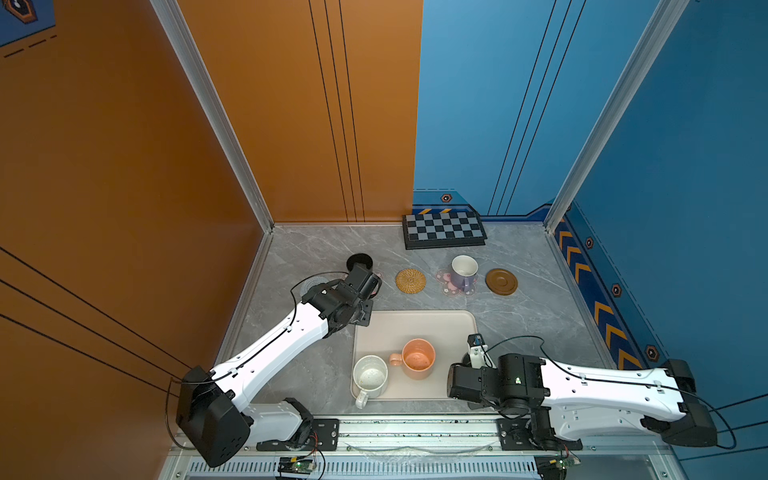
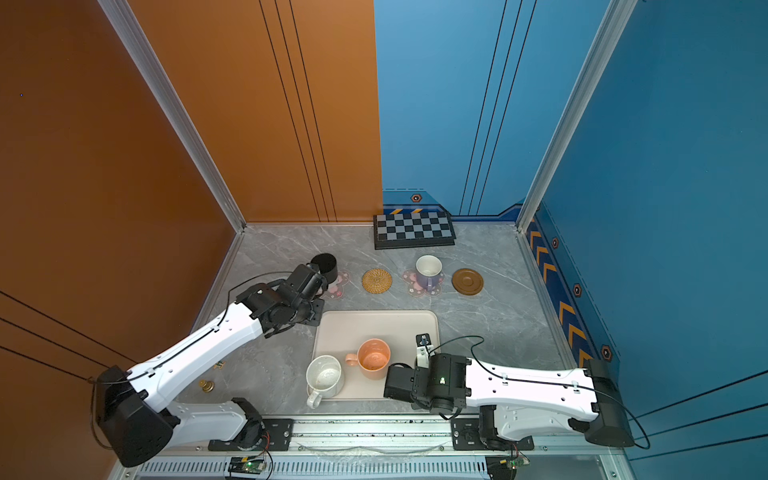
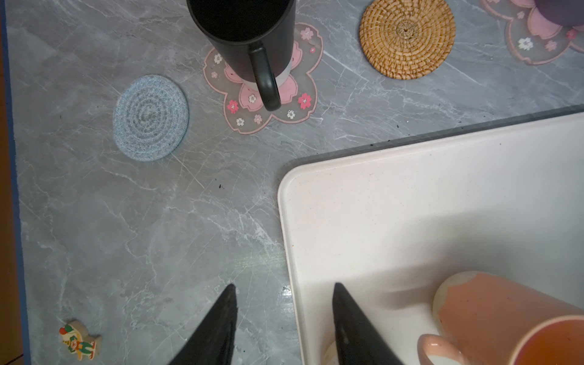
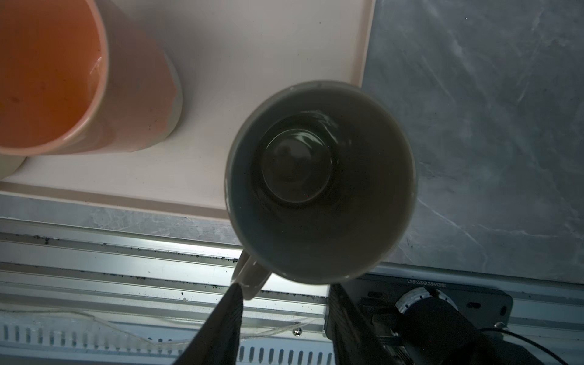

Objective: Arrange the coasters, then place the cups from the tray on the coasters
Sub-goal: 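Lower the right gripper onto the rim of the grey mug, then close the right gripper on the grey mug rim and lift it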

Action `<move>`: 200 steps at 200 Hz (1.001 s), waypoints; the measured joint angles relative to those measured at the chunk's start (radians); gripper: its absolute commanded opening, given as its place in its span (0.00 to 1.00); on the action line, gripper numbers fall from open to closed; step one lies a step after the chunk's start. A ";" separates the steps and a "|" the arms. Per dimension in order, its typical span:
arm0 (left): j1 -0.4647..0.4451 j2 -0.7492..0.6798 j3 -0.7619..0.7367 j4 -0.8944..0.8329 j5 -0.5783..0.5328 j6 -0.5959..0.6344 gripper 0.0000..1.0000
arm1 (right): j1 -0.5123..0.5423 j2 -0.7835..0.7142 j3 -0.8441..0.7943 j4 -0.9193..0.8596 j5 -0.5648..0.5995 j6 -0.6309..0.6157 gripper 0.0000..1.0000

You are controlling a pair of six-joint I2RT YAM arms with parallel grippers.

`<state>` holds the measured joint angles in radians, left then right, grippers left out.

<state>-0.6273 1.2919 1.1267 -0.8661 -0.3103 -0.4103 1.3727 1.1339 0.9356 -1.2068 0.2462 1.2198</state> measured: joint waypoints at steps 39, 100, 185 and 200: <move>0.008 0.016 0.000 0.000 0.000 0.002 0.51 | -0.025 0.040 -0.001 0.063 -0.040 -0.037 0.47; 0.014 0.056 0.000 0.000 0.007 0.003 0.51 | -0.031 0.083 -0.031 0.119 -0.063 -0.040 0.47; 0.027 0.076 0.000 0.001 0.021 0.021 0.50 | -0.098 0.002 -0.142 0.137 -0.062 0.004 0.39; 0.027 0.080 0.000 0.001 0.024 0.021 0.50 | -0.111 -0.002 -0.150 0.138 -0.062 -0.008 0.37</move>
<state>-0.6003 1.3724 1.1267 -0.8654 -0.2867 -0.3889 1.2613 1.1316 0.7860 -1.0687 0.1841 1.2114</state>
